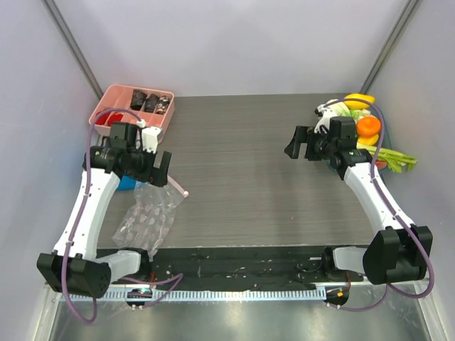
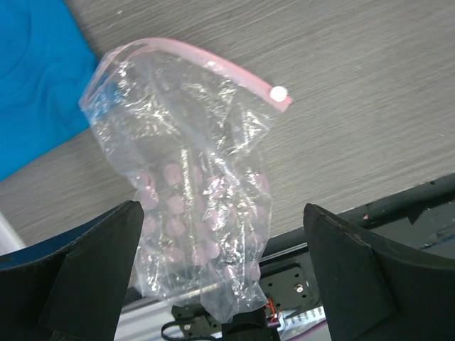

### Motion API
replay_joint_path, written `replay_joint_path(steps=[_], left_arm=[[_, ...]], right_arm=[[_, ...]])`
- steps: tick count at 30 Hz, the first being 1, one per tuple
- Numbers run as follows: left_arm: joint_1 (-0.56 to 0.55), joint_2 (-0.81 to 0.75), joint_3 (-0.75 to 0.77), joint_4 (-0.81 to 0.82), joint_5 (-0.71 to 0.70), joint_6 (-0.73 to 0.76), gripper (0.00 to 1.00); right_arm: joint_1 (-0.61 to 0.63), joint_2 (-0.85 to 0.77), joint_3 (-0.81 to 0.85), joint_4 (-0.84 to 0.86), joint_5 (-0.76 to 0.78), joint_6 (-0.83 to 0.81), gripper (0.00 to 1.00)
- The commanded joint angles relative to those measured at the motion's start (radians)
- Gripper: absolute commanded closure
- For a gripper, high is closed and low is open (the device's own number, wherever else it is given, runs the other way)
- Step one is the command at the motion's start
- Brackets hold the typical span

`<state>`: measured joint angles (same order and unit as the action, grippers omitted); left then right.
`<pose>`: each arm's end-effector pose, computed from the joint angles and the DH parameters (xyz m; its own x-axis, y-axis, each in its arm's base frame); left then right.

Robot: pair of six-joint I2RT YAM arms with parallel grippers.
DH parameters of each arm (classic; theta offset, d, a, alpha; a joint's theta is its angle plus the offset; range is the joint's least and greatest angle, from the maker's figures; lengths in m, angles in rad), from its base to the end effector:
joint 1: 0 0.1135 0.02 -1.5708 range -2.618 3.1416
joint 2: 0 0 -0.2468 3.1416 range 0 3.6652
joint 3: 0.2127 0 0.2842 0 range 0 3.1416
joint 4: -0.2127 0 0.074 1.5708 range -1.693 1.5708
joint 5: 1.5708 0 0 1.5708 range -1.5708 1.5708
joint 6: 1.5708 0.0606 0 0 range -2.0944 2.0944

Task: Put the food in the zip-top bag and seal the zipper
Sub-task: Pick up the zipper food storage bag at the center of the board.

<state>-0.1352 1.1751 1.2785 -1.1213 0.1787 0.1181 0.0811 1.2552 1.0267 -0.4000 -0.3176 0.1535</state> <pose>0.2613 -0.0464 0.3159 -0.8108 0.2273 -0.5393 0.3229 0.9423 -0.0883 0.3314 0.0459 0.2663 -0.6294 0.0946 -0.7713 -0.2353 0.9228 0.3051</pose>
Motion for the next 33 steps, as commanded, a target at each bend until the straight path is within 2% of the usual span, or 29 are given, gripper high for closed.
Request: replay_joint_path(steps=[1,2,7,10,17,20,23,26,27,29,30,32,33], left_arm=[[0.000,0.087,0.059,-0.021,-0.151,-0.046,0.00],[0.000,0.099,0.061,-0.037,-0.206,-0.046,0.00],[0.000,0.083,-0.017,-0.019,-0.185,-0.031,0.00],[0.000,0.081,-0.077,0.011,-0.228,0.000,0.00],[0.000,0.178,-0.133,-0.014,-0.237,0.054,0.00],[0.000,0.242,-0.133,-0.012,-0.210,0.049,0.00],[-0.003,0.310,-0.116,0.003,-0.122,0.016,0.00],[-0.038,0.343,-0.119,0.081,-0.077,-0.020,0.01],[-0.073,0.350,-0.134,0.104,-0.077,-0.037,0.07],[-0.115,0.388,-0.145,0.162,-0.131,-0.058,0.12],[-0.147,0.412,-0.148,0.175,-0.146,-0.066,0.21],[-0.165,0.495,-0.139,0.190,-0.200,-0.092,0.27],[-0.170,0.526,-0.118,0.183,-0.206,-0.097,0.33]], right_arm=[[-0.004,-0.019,-0.004,0.023,-0.029,0.021,0.00],[-0.004,-0.019,-0.007,0.024,-0.032,0.027,0.01],[-0.004,-0.004,-0.016,0.036,-0.032,0.069,0.00],[-0.004,0.013,-0.019,0.033,-0.044,0.070,0.00],[-0.004,0.047,-0.028,0.027,-0.084,0.058,0.00],[-0.003,0.052,-0.027,0.024,-0.075,0.052,0.00],[-0.003,0.058,-0.027,0.029,-0.071,0.055,0.00],[-0.004,0.067,-0.031,0.030,-0.080,0.063,0.00],[-0.003,0.069,-0.033,0.032,-0.086,0.066,0.00],[-0.004,0.073,-0.031,0.033,-0.090,0.075,0.00],[-0.004,0.076,-0.030,0.035,-0.092,0.075,0.00],[-0.004,0.079,-0.028,0.035,-0.097,0.080,0.00],[-0.004,0.081,-0.027,0.035,-0.098,0.083,0.00]])
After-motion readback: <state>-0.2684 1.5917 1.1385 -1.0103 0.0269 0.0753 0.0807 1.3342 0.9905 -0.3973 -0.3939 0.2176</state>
